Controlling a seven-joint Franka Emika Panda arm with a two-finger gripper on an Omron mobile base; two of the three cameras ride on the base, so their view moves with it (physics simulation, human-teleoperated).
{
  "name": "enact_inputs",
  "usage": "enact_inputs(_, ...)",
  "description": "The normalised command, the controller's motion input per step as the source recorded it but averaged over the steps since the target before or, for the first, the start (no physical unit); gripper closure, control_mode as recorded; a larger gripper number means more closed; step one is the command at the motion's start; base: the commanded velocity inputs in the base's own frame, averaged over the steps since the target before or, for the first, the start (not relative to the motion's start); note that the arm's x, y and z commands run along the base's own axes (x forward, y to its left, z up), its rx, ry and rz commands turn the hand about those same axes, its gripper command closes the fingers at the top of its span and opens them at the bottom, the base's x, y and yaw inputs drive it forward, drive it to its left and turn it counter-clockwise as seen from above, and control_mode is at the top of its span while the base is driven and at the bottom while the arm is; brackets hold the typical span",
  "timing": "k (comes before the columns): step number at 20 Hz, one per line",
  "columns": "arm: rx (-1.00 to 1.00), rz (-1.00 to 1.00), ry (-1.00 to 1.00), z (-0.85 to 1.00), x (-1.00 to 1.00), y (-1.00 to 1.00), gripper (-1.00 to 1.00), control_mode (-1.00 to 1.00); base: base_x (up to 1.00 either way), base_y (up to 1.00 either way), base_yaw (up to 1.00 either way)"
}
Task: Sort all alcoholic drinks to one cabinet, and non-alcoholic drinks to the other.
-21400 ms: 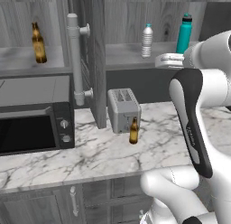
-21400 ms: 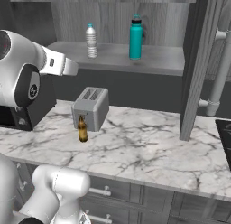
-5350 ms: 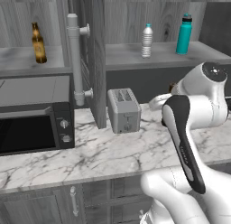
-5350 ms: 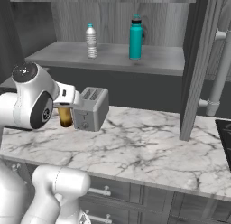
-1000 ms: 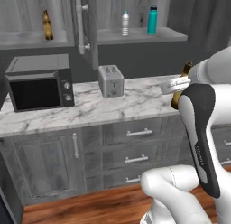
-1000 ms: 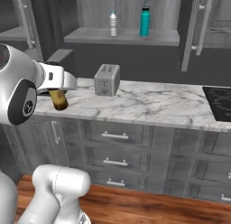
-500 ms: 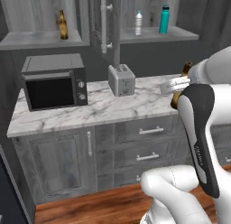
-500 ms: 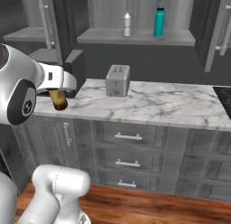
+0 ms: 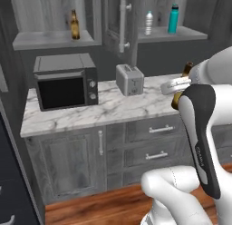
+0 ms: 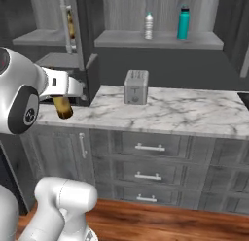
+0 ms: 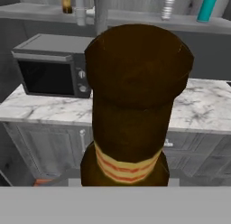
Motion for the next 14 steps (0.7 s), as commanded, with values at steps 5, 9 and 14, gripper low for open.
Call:
enact_inputs(5,0.00,0.00,0.00,0.00,0.00,0.00,1.00,1.00,0.05,0.48,-0.06)
enact_inputs(9,0.00,0.00,0.00,0.00,0.00,0.00,1.00,1.00,0.14,0.51,-0.05)
enact_inputs(14,0.00,0.00,0.00,0.00,0.00,0.00,1.00,1.00,0.32,0.42,-0.06)
